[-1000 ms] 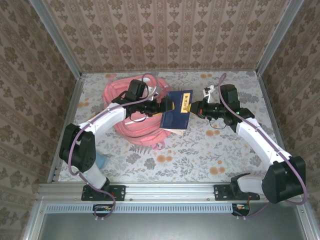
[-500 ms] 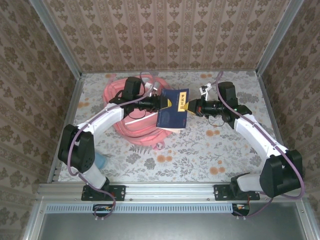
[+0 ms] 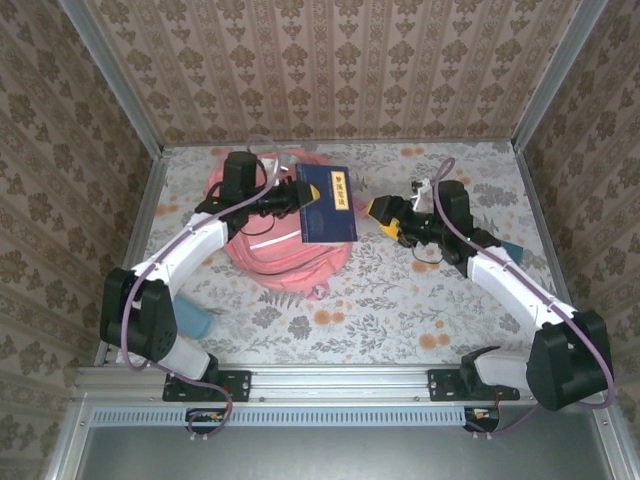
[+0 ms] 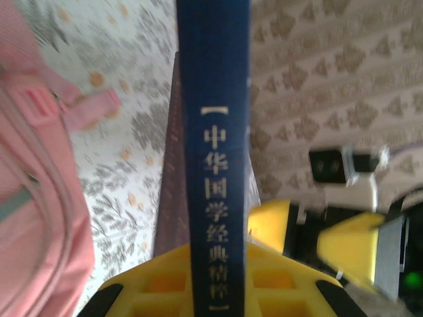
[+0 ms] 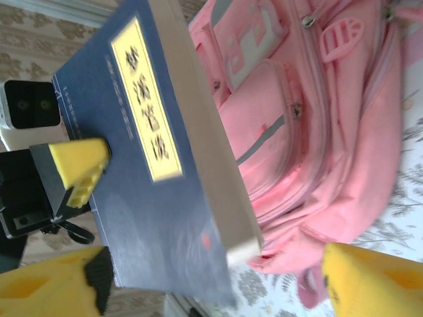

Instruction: Pack the student bag

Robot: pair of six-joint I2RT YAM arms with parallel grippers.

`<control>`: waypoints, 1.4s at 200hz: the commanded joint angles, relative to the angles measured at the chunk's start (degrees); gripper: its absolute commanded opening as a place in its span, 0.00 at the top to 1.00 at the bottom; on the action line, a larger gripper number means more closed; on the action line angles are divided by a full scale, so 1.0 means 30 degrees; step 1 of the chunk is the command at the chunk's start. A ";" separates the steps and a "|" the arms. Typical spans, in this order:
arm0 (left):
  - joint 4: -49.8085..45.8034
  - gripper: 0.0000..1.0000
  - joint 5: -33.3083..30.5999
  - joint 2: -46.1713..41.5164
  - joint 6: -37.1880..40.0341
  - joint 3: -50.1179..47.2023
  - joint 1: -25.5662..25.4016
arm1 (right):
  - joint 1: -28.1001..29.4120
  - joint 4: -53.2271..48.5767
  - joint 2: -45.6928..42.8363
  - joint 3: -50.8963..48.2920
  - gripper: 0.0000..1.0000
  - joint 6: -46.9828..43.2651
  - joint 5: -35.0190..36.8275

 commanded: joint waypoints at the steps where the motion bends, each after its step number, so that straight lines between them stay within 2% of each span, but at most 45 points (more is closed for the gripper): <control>1: 0.2601 0.98 -0.1747 -0.0757 -0.2403 -0.0153 0.0326 | 0.1448 0.4742 0.0178 -0.0666 0.09 0.3353 0.1788; 22: 0.3544 0.98 -0.3401 -0.0690 -0.3775 -0.0063 0.0435 | 0.2784 0.7003 0.1074 -0.0756 0.03 0.5214 0.2906; 55: 0.4480 0.99 -0.4852 -0.0670 -0.5207 0.0095 0.0417 | 0.4322 1.0527 0.2935 -0.0640 0.01 0.7595 0.4559; 80: 0.5633 0.99 -0.5362 -0.0566 -0.6665 -0.0261 0.0373 | 0.4806 1.2959 0.4539 -0.0096 0.01 0.9162 0.4844; 125: 0.6472 0.99 -0.6104 -0.0620 -0.8163 -0.0771 0.0169 | 0.5103 1.3355 0.5880 0.1110 0.03 1.0440 0.5815; 169: 0.6963 0.99 -0.6345 -0.0556 -0.8929 -0.1168 0.0036 | 0.5118 1.4151 0.6588 0.1146 0.12 1.2021 0.7074; 208: 0.6676 0.99 -0.6753 -0.0602 -0.8524 -0.1011 -0.0380 | 0.5121 1.4336 0.7051 0.1658 0.28 1.3288 0.7554; 256: 0.6667 0.99 -0.7064 -0.0772 -0.8740 -0.1339 -0.0380 | 0.5118 1.4257 0.6978 0.1722 0.37 1.3872 0.7692; 280: 0.6611 0.98 -0.7077 -0.0842 -0.8718 -0.1507 -0.0377 | 0.5118 1.3960 0.6608 0.1616 0.46 1.3793 0.8004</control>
